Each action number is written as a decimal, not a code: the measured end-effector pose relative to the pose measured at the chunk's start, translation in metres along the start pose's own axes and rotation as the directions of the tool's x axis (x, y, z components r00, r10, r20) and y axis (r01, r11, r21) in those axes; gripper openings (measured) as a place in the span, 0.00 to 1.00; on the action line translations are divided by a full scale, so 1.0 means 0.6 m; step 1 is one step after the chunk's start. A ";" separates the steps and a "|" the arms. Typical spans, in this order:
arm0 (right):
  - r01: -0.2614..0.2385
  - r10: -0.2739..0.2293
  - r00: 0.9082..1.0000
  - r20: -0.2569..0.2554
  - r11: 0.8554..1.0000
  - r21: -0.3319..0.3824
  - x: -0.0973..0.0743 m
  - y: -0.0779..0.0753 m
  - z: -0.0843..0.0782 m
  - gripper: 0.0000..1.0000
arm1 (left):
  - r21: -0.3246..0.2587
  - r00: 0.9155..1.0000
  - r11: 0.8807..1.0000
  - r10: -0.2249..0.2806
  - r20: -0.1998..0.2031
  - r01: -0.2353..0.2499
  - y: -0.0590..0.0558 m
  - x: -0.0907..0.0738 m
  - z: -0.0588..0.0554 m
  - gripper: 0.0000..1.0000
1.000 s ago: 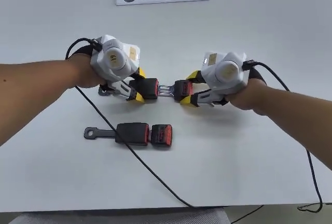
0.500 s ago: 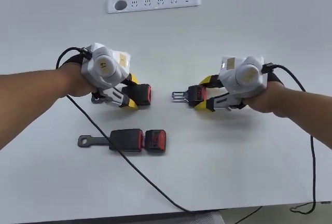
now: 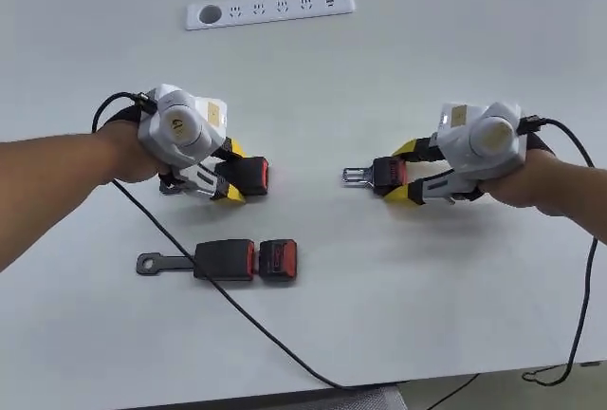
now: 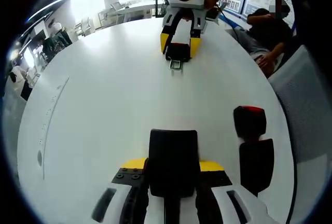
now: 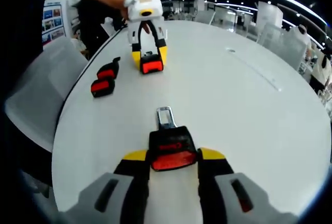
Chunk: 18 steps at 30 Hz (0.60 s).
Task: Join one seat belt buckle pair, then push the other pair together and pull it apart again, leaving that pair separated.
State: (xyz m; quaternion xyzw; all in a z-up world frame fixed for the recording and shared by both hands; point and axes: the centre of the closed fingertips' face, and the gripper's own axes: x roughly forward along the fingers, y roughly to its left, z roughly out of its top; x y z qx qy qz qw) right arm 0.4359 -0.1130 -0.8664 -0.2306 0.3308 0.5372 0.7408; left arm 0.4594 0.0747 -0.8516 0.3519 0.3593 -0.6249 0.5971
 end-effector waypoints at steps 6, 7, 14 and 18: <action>-0.004 0.004 1.000 -0.016 1.000 0.012 -0.012 -0.002 -0.015 0.36 | -0.001 1.000 1.000 -0.001 0.002 0.001 0.001 0.000 0.000 0.35; -0.006 0.006 1.000 -0.015 1.000 0.015 -0.013 -0.004 -0.015 0.36 | -0.002 1.000 1.000 -0.001 0.002 0.001 0.002 0.000 0.000 0.35; -0.005 0.006 1.000 -0.024 1.000 0.022 -0.008 -0.017 -0.006 0.37 | 0.003 1.000 1.000 0.002 0.000 -0.002 0.002 0.000 0.001 0.36; -0.015 0.015 0.999 -0.041 1.000 -0.001 -0.003 -0.020 0.003 0.45 | 0.010 1.000 1.000 0.009 -0.018 -0.009 0.000 0.001 0.004 0.36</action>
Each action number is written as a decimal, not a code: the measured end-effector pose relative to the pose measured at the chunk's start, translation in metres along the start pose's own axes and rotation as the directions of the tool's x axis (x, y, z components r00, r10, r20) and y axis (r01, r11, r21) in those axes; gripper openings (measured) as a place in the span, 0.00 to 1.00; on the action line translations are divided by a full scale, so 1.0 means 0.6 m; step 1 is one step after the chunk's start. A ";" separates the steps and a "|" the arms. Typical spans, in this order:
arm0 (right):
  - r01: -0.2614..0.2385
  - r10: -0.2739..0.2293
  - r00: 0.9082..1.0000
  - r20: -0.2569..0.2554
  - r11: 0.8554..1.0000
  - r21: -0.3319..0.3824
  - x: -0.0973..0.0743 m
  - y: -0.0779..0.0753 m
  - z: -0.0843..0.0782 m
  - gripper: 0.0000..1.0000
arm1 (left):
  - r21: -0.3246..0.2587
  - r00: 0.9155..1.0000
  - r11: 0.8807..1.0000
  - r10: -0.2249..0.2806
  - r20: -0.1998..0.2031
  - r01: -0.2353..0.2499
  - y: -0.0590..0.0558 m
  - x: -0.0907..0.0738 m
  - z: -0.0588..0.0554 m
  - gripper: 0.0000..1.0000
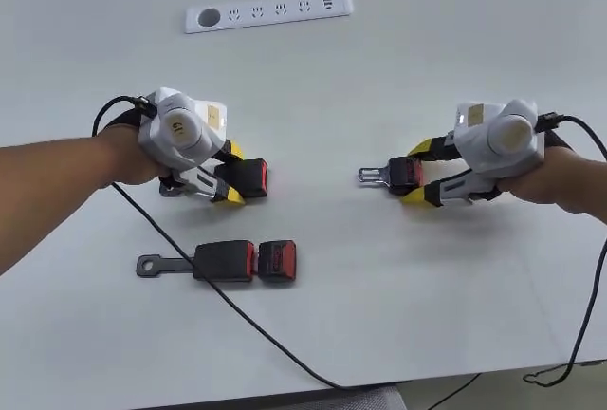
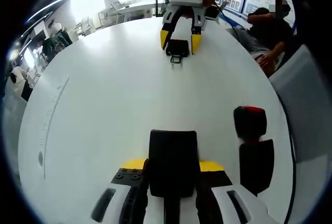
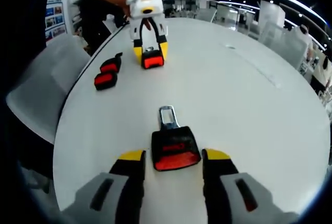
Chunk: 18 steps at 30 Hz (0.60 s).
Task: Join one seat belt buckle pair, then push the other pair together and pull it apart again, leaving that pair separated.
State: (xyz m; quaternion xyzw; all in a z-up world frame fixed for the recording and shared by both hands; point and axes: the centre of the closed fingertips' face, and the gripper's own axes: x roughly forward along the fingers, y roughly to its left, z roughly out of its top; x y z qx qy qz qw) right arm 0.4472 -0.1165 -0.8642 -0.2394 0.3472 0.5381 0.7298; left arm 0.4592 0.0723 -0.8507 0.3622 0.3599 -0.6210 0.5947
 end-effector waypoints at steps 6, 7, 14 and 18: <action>0.088 -0.090 0.996 0.019 0.992 0.095 -0.020 -0.020 0.009 0.63 | -0.122 1.000 0.993 0.001 0.018 0.001 -0.009 -0.005 0.015 0.66; 0.103 -0.109 0.993 0.047 0.988 0.116 -0.027 -0.021 0.019 0.67 | -0.150 0.998 0.987 0.064 0.028 -0.059 0.007 -0.013 0.018 0.70; 0.263 -0.296 0.948 0.120 0.936 0.233 -0.056 -0.048 0.060 0.80 | -0.265 0.963 0.941 0.245 0.114 -0.208 0.030 -0.063 0.052 0.89; 0.343 -0.397 0.905 0.155 0.894 0.290 -0.078 -0.052 0.082 0.83 | -0.414 0.902 0.859 0.397 0.169 -0.301 0.045 -0.102 0.066 0.96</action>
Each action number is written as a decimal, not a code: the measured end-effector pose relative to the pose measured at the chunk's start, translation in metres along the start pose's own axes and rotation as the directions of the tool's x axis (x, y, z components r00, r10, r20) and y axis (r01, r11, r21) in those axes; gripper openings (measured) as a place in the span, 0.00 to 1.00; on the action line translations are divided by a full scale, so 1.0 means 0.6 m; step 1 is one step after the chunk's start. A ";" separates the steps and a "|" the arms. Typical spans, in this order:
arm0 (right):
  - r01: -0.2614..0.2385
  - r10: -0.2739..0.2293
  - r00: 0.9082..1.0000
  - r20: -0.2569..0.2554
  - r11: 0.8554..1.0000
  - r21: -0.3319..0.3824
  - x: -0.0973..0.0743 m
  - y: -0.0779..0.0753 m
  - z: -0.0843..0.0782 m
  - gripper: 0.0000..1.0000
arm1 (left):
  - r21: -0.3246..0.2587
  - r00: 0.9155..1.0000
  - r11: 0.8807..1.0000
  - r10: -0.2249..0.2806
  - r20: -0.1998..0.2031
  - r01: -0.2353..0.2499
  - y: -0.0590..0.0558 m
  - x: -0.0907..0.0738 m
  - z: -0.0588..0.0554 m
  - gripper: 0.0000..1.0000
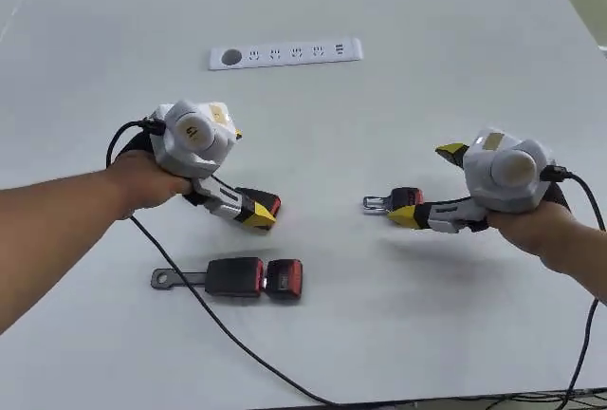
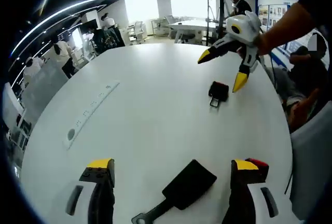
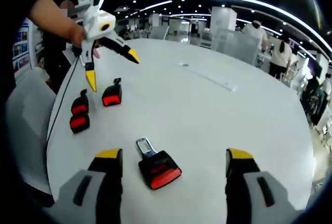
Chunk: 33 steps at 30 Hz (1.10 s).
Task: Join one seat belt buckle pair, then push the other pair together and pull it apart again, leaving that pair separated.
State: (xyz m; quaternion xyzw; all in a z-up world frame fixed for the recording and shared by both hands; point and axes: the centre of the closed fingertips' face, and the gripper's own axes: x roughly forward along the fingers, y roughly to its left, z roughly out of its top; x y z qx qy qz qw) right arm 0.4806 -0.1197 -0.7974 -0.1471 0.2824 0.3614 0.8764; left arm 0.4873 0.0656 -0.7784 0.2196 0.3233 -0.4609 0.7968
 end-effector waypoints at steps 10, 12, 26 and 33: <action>0.089 -0.094 0.991 0.093 0.994 0.062 -0.055 0.031 0.032 0.99 | -0.249 0.979 0.956 0.182 0.088 -0.155 -0.007 -0.091 -0.036 1.00; 0.092 -0.099 0.990 0.101 0.993 0.070 -0.066 0.040 0.032 0.99 | -0.281 0.976 0.948 0.187 0.111 -0.150 -0.019 -0.109 -0.048 1.00; 0.127 -0.139 0.978 0.156 0.988 0.083 -0.130 0.110 0.005 1.00 | -0.382 0.953 0.897 0.284 0.109 -0.224 -0.083 -0.223 -0.148 1.00; 0.138 -0.153 0.973 0.170 0.985 0.099 -0.167 0.139 -0.014 1.00 | -0.365 0.957 0.904 0.274 0.095 -0.222 -0.112 -0.250 -0.184 1.00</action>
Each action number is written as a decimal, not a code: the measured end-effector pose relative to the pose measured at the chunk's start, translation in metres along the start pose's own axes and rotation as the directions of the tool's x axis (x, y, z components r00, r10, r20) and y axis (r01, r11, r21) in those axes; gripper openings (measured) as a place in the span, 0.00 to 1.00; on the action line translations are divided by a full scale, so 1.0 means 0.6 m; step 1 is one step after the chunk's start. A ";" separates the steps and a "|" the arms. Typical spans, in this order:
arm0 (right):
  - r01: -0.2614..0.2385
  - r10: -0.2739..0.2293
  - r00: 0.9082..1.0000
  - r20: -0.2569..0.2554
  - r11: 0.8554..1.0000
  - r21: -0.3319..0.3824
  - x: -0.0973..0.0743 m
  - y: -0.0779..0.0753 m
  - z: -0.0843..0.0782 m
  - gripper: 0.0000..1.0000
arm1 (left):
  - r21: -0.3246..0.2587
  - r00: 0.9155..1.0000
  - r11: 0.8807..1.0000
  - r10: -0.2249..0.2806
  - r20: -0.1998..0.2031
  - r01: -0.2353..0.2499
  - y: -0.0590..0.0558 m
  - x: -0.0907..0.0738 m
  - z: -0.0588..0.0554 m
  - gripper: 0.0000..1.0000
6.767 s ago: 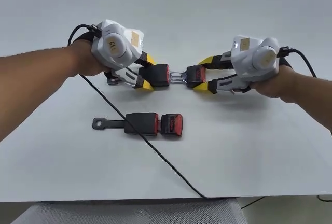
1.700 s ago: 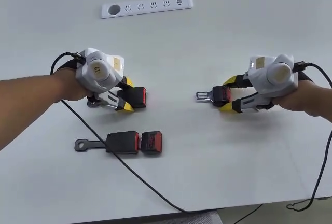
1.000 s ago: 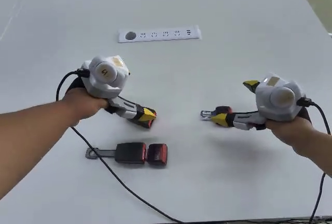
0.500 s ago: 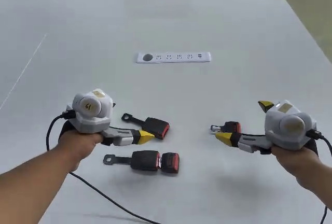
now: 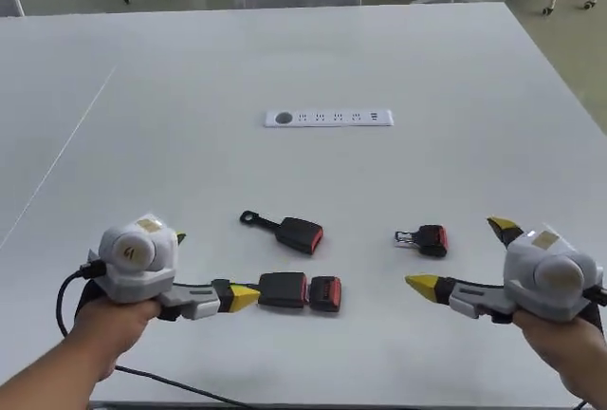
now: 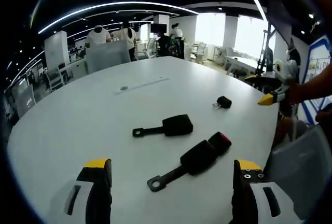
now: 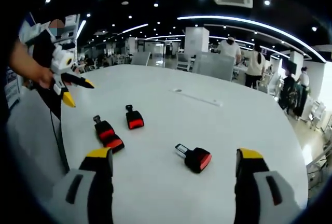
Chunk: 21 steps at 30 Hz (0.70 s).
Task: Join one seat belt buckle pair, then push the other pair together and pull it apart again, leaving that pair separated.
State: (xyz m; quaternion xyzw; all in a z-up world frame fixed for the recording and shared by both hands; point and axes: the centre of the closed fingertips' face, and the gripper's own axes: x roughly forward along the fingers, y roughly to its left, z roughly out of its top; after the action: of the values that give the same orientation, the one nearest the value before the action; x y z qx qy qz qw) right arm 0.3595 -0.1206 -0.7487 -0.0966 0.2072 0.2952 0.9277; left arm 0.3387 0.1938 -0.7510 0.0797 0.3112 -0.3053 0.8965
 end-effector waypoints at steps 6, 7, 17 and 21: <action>0.007 -0.007 1.000 -0.006 1.000 0.007 -0.031 0.005 -0.013 1.00 | 0.038 0.999 0.998 -0.048 0.024 0.047 -0.012 -0.021 -0.002 1.00; 0.008 -0.008 1.000 -0.009 1.000 0.003 -0.034 0.005 -0.015 1.00 | 0.038 0.998 0.998 -0.048 0.026 0.047 -0.011 -0.022 -0.001 1.00; 0.038 -0.038 0.999 -0.012 0.999 0.016 -0.058 -0.004 -0.024 1.00 | 0.036 0.995 0.998 -0.045 0.085 0.042 -0.011 -0.030 0.026 1.00; 0.048 -0.048 0.999 -0.008 0.999 0.023 -0.062 -0.008 -0.022 1.00 | 0.035 0.995 0.999 -0.043 0.095 0.040 -0.010 -0.031 0.030 1.00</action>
State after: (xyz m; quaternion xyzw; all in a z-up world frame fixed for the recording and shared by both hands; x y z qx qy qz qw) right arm 0.3304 -0.1474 -0.7439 -0.0922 0.2118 0.2701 0.9347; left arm 0.3326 0.1921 -0.7253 0.0733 0.2644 -0.3323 0.9024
